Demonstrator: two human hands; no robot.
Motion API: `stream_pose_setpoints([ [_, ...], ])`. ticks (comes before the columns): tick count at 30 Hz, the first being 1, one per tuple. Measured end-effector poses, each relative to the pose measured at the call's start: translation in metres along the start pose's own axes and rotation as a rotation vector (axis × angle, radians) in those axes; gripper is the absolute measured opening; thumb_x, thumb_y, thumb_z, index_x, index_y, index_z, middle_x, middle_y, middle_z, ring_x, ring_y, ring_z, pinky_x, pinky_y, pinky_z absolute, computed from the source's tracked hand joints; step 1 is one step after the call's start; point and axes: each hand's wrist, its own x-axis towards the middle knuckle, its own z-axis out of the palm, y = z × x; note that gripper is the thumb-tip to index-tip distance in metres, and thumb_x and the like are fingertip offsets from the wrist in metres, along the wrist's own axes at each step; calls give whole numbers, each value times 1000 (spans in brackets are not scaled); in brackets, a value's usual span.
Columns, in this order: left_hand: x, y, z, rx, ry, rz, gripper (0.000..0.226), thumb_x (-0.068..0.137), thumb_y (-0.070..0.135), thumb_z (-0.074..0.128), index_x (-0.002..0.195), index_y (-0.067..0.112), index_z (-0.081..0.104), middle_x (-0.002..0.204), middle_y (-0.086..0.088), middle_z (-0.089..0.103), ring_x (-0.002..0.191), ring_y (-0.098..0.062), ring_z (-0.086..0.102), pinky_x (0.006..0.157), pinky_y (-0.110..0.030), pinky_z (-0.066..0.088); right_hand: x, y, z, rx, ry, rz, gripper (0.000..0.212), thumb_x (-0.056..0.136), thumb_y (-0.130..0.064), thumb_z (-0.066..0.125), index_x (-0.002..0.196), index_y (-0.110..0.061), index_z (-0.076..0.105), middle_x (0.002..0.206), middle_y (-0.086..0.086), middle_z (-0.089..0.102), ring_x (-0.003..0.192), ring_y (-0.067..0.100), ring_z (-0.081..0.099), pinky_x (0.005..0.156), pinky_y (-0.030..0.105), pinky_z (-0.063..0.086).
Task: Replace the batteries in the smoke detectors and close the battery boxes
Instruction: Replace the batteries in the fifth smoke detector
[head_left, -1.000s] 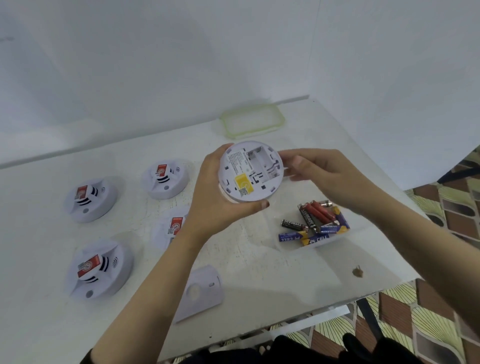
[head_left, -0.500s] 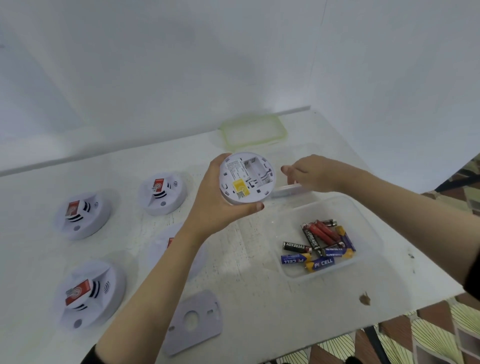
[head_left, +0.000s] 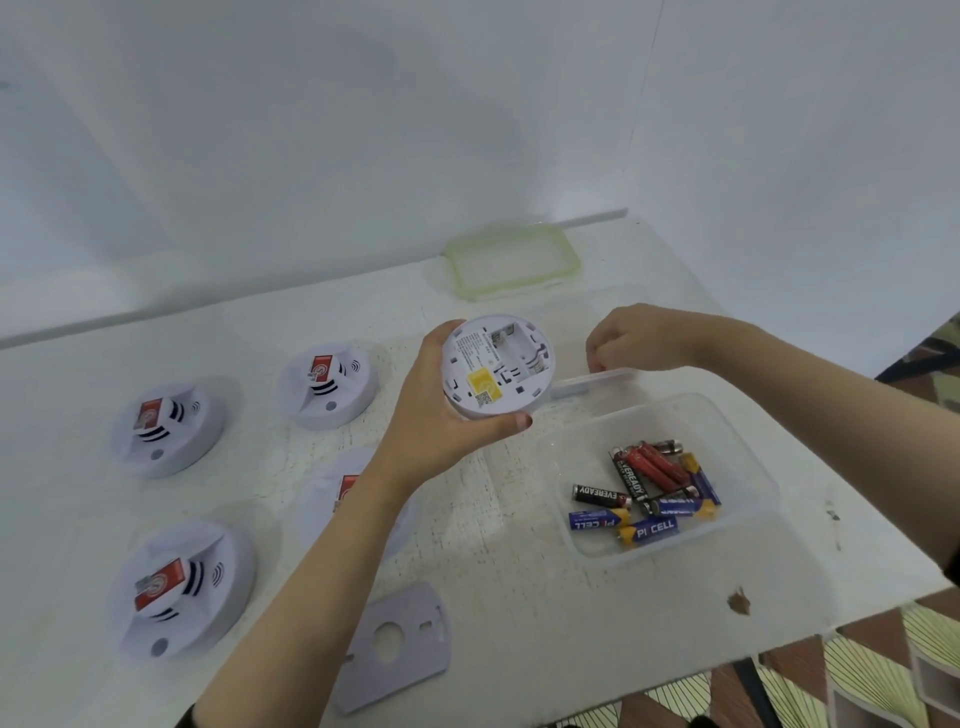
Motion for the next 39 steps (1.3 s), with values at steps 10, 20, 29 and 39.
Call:
stream_pose_setpoints([
  [10,-2,-1,-3,5,8,-22,82,48,52,81,117,46,37,122,22,50,108,17,51,84,-6,46,-15,1,-20,62,-142,-21,29,78,2,58,93,-16,74,80,-17,69,77,-5,60,79,15,43],
  [20,-3,-1,-1,39,-1,-10,83,46,52,81,116,46,38,122,21,50,108,15,51,85,-8,46,-9,14,-12,106,-30,-128,19,83,-5,65,82,-24,67,83,-9,70,81,8,64,92,34,47],
  [29,-8,-5,3,45,-23,-21,86,45,52,82,118,47,38,124,20,51,113,9,52,90,-15,47,-6,18,-8,429,321,-197,16,84,4,61,92,-9,69,76,0,68,69,3,63,79,22,47],
  [39,0,9,1,48,34,107,87,50,42,85,124,45,40,122,23,56,115,1,54,91,-16,48,-40,-24,5,893,695,-410,8,84,-13,65,89,-19,68,80,9,72,74,21,65,84,37,51],
])
